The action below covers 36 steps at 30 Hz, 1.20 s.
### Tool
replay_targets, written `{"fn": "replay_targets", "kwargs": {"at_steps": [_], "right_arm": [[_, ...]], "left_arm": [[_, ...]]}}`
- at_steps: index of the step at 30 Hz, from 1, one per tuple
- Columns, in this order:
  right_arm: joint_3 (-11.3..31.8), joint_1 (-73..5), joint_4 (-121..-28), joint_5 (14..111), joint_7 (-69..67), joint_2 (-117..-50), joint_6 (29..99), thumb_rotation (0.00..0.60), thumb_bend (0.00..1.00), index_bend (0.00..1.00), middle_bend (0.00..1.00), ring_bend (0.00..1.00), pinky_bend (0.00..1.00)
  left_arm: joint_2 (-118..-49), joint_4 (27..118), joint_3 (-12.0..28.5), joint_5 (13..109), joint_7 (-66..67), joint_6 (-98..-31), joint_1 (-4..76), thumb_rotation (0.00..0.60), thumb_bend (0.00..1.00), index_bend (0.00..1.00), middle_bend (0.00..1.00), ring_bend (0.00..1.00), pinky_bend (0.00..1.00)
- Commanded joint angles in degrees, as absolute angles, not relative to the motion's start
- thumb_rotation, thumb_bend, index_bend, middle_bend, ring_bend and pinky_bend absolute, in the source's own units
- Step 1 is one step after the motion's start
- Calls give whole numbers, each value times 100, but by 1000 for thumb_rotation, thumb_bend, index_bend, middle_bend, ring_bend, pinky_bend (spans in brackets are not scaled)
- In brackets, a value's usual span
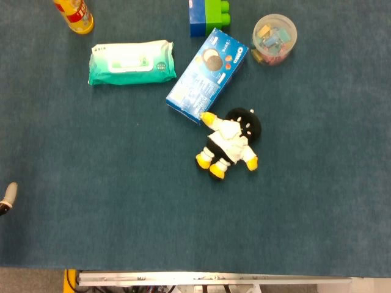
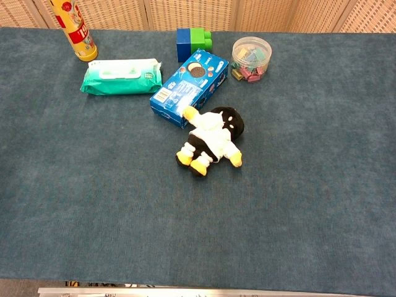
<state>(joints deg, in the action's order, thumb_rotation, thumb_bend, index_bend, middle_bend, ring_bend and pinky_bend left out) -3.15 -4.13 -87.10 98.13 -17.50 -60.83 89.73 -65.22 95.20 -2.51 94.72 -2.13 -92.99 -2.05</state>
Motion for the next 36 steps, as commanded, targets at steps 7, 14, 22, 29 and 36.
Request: {"fn": "replay_targets", "kwargs": {"at_steps": [7,14,22,29,36], "right_arm": [[-350,-500,-8791,9891,-1939,-6060,8853,600,0,35,164,14,12],[-417,-835,-8986,10043,-2536,-6045,8420,600,0,35,164,14,12],[-398,-1485,-9039,10001,-3581,-6365,7530,600,0,35,160,13,12],[-302,-2254,-8857,9883,-5399,-6874,6700,485,0,35,110,0,0],[-189,-2818,-8355,9831,-6238,-7510,6228,307,0,0,55,0,0]], "left_arm": [[-6532,9511,-260,9479,-209,-9298,-212,600,340,27,62,80,72],[-6536,9505,-257,9467,-210,-9282,-208,600,339,28,62,80,72],[-6562,9468,-252,9432,-227,-9257,-207,600,339,28,62,80,72],[-6554,9453,-232,9369,-254,-9197,-183,600,340,27,62,80,72],[-6565,9432,-202,9258,-233,-9101,-153,600,340,27,62,80,72]]}}
